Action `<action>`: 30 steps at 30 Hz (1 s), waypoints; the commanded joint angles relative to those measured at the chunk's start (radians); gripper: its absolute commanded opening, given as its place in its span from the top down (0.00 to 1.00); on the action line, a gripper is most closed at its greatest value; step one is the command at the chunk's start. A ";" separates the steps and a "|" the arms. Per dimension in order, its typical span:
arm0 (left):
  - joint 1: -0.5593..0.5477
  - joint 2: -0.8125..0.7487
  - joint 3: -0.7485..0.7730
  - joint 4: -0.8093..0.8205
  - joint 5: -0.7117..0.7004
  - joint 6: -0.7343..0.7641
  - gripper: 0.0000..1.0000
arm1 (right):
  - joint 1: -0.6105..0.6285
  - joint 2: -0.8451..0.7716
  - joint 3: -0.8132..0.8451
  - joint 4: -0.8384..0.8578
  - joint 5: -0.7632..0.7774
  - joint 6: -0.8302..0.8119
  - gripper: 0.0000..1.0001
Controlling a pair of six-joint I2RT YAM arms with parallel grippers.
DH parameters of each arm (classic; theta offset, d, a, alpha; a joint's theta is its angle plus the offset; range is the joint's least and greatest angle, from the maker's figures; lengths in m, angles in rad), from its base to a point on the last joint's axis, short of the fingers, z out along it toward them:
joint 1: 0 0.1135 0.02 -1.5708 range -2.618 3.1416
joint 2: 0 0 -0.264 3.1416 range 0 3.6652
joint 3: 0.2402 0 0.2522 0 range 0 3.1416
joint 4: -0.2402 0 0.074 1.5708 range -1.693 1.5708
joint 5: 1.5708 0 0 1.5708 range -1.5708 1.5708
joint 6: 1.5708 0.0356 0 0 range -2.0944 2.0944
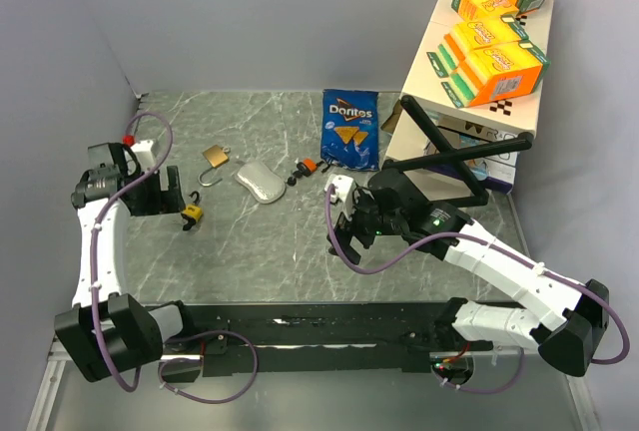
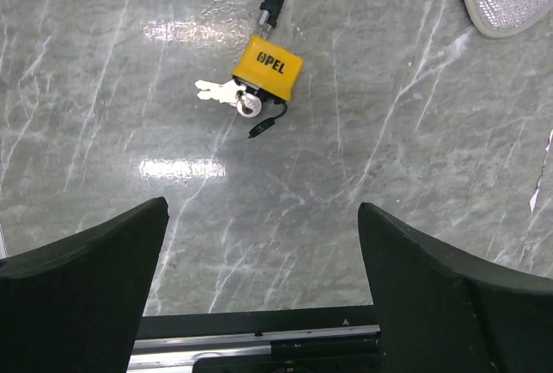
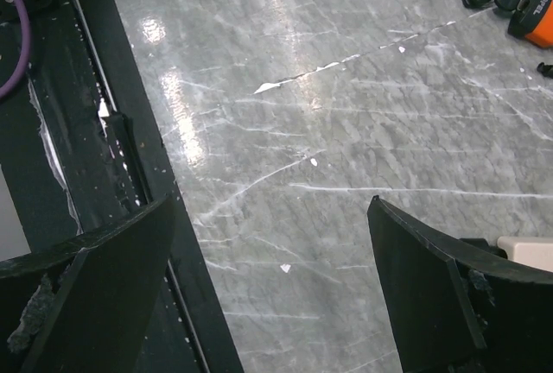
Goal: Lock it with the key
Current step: Pick up the lock from the center of the board.
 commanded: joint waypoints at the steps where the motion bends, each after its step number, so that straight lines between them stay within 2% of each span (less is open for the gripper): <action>1: -0.023 0.000 0.068 -0.002 0.000 0.033 0.04 | -0.010 -0.039 -0.016 0.054 -0.021 -0.019 0.00; 7: -0.034 0.102 0.203 -0.034 0.008 0.096 0.04 | -0.010 -0.087 -0.059 0.143 -0.077 -0.030 0.00; 12: -0.061 0.223 0.280 -0.037 0.054 0.115 0.04 | -0.009 -0.044 -0.026 0.152 -0.071 -0.040 0.00; 22: -0.179 0.464 0.398 0.012 0.022 0.110 0.01 | -0.024 0.076 0.060 0.155 -0.071 -0.004 0.00; 25: -0.199 0.569 0.432 -0.002 0.003 0.122 0.06 | -0.035 0.096 0.066 0.158 -0.067 -0.005 0.00; 30: -0.216 0.652 0.444 0.010 -0.037 0.132 0.15 | -0.048 0.124 0.086 0.160 -0.070 0.000 0.00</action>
